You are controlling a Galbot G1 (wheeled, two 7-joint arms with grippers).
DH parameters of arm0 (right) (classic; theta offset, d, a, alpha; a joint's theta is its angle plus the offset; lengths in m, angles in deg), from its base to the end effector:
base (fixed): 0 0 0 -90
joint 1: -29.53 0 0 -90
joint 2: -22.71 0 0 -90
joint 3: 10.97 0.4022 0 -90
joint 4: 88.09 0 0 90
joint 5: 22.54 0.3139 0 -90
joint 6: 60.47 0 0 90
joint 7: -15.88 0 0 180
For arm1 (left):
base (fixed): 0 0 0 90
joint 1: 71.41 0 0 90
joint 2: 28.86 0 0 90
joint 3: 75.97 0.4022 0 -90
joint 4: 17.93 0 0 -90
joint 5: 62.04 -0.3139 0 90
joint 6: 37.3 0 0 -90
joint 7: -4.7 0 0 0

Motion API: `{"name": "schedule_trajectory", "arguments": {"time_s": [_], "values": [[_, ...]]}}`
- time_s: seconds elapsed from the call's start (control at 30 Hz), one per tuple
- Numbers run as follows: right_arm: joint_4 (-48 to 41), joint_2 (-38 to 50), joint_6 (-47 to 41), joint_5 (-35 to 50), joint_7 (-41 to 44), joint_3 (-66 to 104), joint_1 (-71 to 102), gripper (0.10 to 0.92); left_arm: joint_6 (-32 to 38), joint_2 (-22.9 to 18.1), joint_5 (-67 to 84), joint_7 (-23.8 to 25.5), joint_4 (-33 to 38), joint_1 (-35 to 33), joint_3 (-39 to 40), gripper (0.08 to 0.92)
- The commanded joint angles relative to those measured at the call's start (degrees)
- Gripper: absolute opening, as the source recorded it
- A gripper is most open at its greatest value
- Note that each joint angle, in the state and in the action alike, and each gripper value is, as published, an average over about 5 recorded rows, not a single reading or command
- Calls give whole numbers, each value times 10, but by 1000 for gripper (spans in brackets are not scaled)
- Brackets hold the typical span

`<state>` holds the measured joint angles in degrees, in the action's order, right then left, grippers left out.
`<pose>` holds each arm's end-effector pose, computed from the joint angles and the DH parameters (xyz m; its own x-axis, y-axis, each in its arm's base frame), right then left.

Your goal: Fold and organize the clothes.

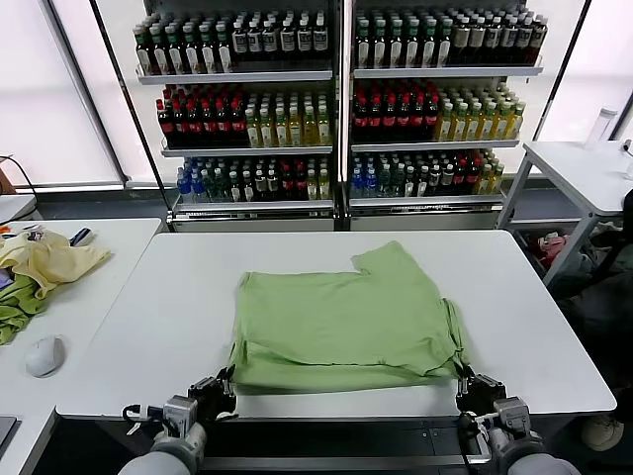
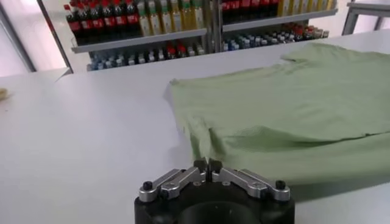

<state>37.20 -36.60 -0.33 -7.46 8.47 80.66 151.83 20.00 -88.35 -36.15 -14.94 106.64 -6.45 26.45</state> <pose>0.1170 -0.1190 -0.2942 -0.8859 -0.0200 0.4635 -0.1577 0.9526 -0.2602 0.1350 0.0659 -0.3073 -0.8499 0.0926 0.5188 0.1647 0.9818 0.0945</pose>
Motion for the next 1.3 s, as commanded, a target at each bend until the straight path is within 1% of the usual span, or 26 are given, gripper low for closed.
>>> {"name": "schedule_trajectory", "arguments": {"time_s": [0.03, 0.17, 0.33, 0.47, 0.6, 0.67, 0.73, 0.83, 1.03, 1.3], "values": [[43, -2, 4, -39, 3, 21, 46, 293, -4, 2, -37, -4, 84, -87, -28, 197], [58, 2, 26, -39, -6, 33, 44, 422, 0, 5, -36, -5, 82, -70, -38, 310], [51, 15, 39, -12, -22, 29, -3, 561, 10, 11, -18, -9, 51, -19, -37, 457], [-10, 34, 26, 13, -28, -16, -112, 682, 16, 8, -6, -14, 2, 55, -15, 569], [-97, 43, 7, 51, -36, -94, -241, 784, 18, 2, 9, -19, -73, 155, 16, 682], [-144, 41, 1, 71, -39, -128, -300, 811, 17, -2, 25, -22, -116, 206, 35, 742], [-189, 36, -3, 92, -42, -155, -360, 819, 15, -5, 42, -24, -158, 256, 56, 788], [-254, 26, -8, 122, -44, -186, -437, 822, 15, -15, 56, -25, -220, 324, 87, 817], [-381, 4, -9, 146, -38, -243, -549, 823, 18, -50, 50, -24, -331, 430, 134, 823], [-526, -41, -8, 146, -24, -307, -671, 823, 24, -94, 27, -24, -459, 522, 168, 823]]}}
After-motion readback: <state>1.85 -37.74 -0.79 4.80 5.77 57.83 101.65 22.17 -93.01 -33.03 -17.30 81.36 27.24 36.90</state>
